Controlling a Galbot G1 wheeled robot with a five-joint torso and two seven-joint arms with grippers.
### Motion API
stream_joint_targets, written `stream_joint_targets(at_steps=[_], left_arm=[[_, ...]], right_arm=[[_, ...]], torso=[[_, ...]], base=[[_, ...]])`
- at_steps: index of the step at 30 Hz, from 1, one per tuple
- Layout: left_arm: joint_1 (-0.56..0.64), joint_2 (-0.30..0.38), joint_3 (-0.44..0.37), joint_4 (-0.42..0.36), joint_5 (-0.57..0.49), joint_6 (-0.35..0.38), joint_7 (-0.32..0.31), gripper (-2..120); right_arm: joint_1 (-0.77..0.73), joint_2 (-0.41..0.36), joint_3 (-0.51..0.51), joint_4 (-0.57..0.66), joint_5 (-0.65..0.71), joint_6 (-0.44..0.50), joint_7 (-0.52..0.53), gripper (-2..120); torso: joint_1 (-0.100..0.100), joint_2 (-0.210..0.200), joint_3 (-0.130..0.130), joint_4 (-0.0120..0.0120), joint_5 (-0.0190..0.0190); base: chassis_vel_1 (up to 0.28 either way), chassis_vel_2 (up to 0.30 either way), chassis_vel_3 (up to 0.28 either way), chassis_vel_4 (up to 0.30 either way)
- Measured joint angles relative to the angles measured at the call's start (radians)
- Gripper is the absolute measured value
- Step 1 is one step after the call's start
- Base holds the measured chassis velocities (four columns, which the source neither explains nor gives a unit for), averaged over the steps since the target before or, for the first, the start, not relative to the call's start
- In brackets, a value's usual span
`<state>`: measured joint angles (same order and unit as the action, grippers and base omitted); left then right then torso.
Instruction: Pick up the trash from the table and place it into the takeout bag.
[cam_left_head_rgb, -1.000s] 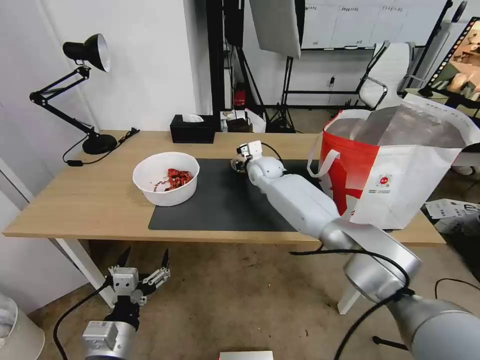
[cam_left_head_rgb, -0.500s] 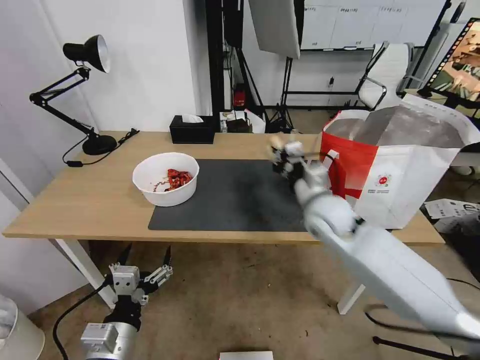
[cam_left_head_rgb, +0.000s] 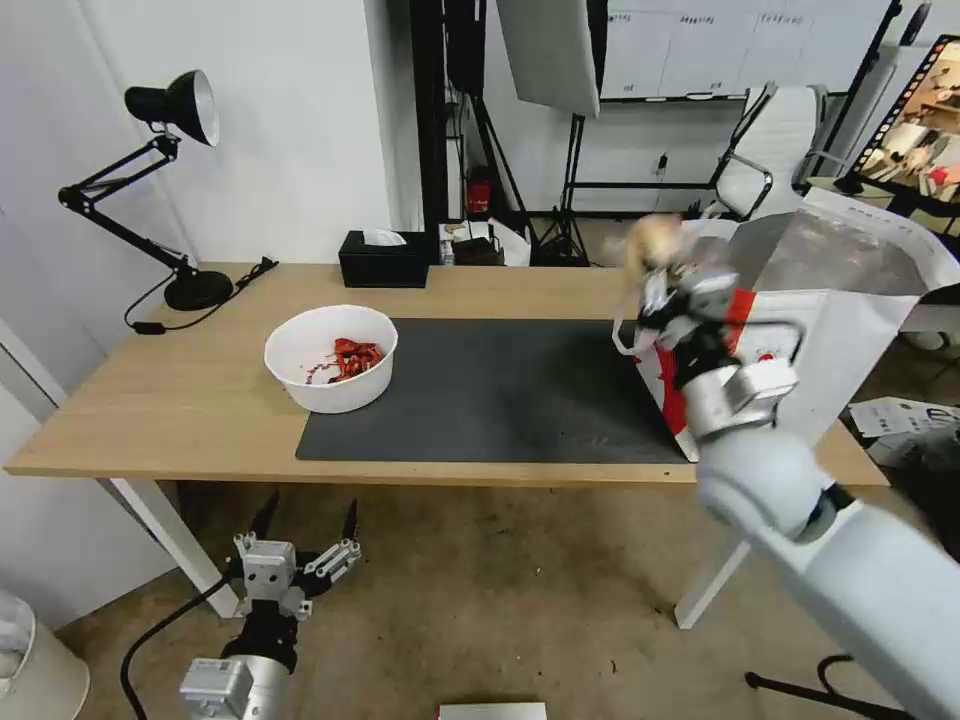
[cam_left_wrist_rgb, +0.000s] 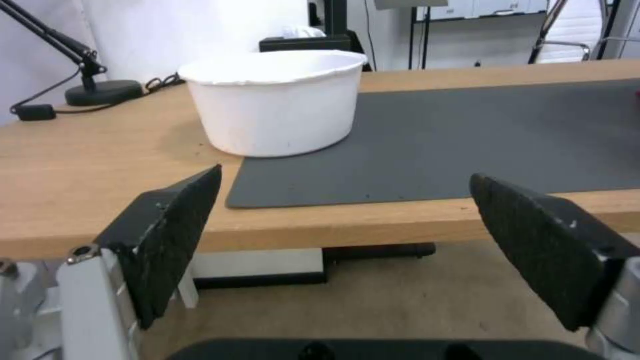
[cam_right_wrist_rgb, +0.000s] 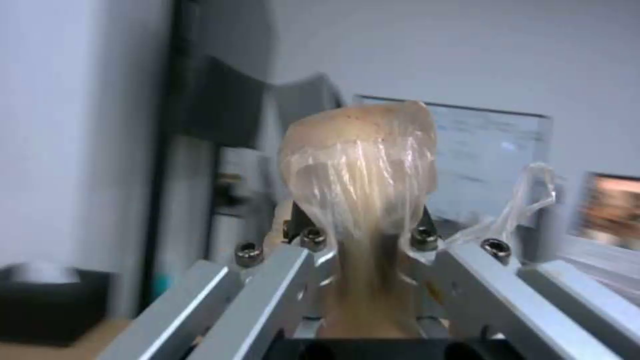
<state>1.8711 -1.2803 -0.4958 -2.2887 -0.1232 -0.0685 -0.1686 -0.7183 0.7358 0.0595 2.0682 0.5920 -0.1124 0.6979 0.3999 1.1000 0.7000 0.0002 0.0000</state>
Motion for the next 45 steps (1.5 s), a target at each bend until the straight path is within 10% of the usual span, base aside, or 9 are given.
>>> stream_joint_targets(at_steps=[6, 16, 37, 45], left_arm=[[0.019, -0.007, 0.000, -0.011, 0.007, -0.015, 0.019, 100], [0.047, -0.001, -0.001, -0.039, 0.005, -0.020, 0.050, 100], [0.059, 0.008, -0.025, -0.057, -0.014, -0.026, 0.051, 100], [0.061, 0.003, -0.027, -0.062, -0.010, -0.026, 0.050, 100]], right_arm=[[0.081, -0.040, 0.029, -0.042, 0.131, -0.127, 0.159, 6], [0.096, -0.109, 0.069, -0.033, 0.277, -0.334, 0.050, 23], [0.114, -0.091, 0.062, -0.044, 0.286, -0.369, 0.052, 96], [0.113, -0.101, 0.064, -0.035, 0.350, -0.372, 0.058, 100]], torso=[[0.000, 0.000, 0.000, -0.0001, 0.0001], [0.000, 0.000, 0.000, -0.0002, 0.0001], [0.000, 0.000, 0.000, -0.0001, -0.0001], [0.000, 0.000, 0.000, -0.0002, 0.0000]], base=[[0.000, 0.000, 0.000, 0.000], [0.000, 0.000, 0.000, 0.000], [0.000, 0.000, 0.000, 0.000], [0.000, 0.000, 0.000, 0.000]])
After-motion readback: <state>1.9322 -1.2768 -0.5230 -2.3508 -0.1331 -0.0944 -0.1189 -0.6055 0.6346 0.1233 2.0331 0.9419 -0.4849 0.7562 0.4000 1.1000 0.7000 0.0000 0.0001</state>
